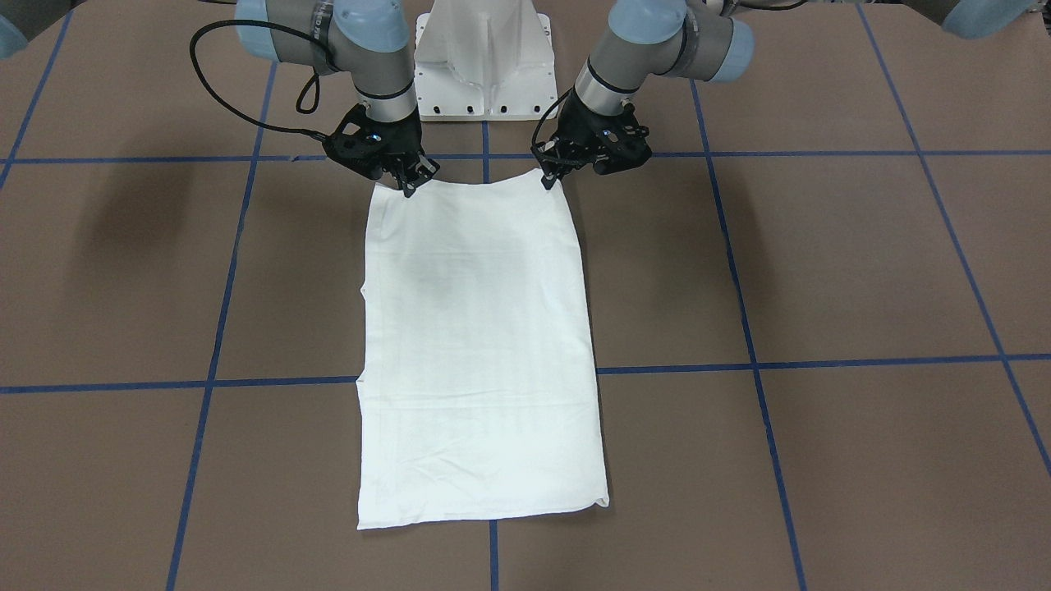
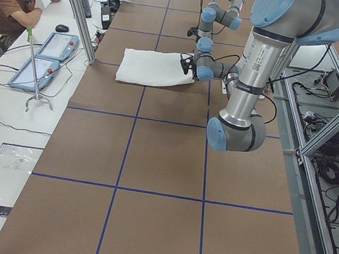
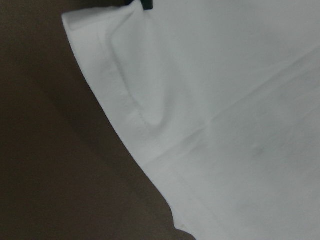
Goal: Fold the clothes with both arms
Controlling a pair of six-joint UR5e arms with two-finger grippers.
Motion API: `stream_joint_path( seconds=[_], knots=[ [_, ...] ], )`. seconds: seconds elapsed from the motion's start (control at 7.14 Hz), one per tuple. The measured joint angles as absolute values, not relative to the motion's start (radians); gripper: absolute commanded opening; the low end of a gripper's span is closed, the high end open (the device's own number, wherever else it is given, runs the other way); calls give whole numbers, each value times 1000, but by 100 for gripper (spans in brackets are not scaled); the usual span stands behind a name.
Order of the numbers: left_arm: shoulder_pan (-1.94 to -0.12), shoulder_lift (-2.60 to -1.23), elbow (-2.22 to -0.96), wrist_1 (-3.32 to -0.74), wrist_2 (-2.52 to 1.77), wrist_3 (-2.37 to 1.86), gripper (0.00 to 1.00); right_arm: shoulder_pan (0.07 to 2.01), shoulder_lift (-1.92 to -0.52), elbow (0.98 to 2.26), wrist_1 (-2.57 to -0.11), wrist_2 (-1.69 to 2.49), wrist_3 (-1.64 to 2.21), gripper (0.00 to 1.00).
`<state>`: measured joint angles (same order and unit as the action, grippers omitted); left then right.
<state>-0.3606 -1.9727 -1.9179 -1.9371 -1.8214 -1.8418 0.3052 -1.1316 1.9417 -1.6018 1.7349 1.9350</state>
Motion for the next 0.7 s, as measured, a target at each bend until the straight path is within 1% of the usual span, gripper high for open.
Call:
stream_joint_path(
  seconds=[0.42, 0.7],
  knots=[
    [-281, -1952, -2077, -1818, -1872, -1900, 0, 258, -1205, 2109, -1611, 1859, 1939, 0],
    [-233, -1932, -2178, -1736, -1892, -1937, 0, 247, -1224, 2159, -1611, 1950, 1940, 0]
  ],
)
